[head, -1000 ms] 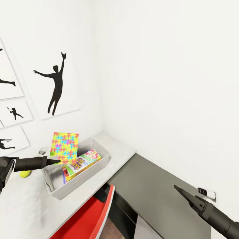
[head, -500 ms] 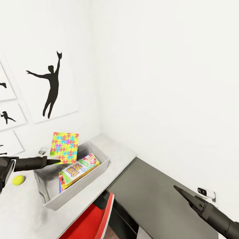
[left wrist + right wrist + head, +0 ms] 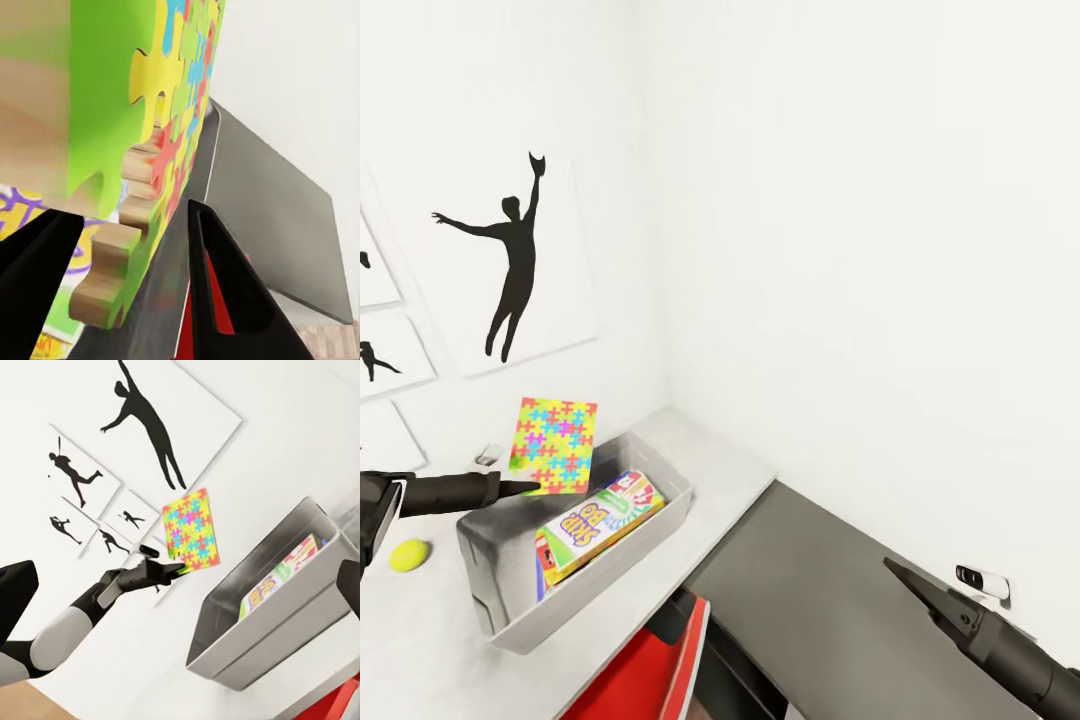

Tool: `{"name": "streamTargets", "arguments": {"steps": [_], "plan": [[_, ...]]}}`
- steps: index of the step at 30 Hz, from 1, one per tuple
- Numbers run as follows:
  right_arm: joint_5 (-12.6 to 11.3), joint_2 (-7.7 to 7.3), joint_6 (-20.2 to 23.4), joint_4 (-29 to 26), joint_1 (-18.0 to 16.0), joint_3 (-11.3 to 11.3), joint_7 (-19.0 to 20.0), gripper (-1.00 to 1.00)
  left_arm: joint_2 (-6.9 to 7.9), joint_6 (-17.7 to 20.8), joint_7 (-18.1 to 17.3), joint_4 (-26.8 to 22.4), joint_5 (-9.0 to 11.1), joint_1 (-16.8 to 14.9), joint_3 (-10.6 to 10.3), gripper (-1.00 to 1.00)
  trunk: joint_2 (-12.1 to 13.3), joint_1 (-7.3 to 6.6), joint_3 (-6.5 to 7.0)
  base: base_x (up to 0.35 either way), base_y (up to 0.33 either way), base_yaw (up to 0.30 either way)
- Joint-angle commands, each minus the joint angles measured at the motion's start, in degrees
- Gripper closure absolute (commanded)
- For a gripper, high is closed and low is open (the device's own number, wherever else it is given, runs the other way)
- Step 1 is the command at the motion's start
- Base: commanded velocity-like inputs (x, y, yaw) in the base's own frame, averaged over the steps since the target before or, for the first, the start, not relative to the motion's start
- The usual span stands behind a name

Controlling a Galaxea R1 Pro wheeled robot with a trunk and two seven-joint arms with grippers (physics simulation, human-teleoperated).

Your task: Put all the toys in the child's room - the three board games (two on the bed and one on the table), the two jigsaw puzzles on the table, and the tennis ball on the table - inside the toy box on the table in the child's room.

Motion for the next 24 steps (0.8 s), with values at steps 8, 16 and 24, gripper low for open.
{"name": "streamTargets", "arguments": {"steps": [8,16,24], "plan": [[-0.4,-0.09,-1.0,0.0,0.0,0.0,-0.1,-1.0,0.11,-6.8,0.6,0.0,-11.9,-4.2,-1.1,1.0,-0.1,0.04,-0.11,0.016,0.006,0.0],[-0.4,-0.18,-1.2,0.0,0.0,-0.1,-0.2,-1.0,0.0,-13.2,0.8,0.0,-20.3,-6.1,-3.1,1.0,-0.1,0.04,-0.11,0.0,0.0,0.0],[-0.4,-0.16,-1.3,0.0,0.0,0.0,-0.4,-1.0,-0.05,-16.8,0.2,0.0,-25.0,-6.2,-7.0,1.0,-0.1,0.04,-0.11,0.0,0.0,0.0]]}}
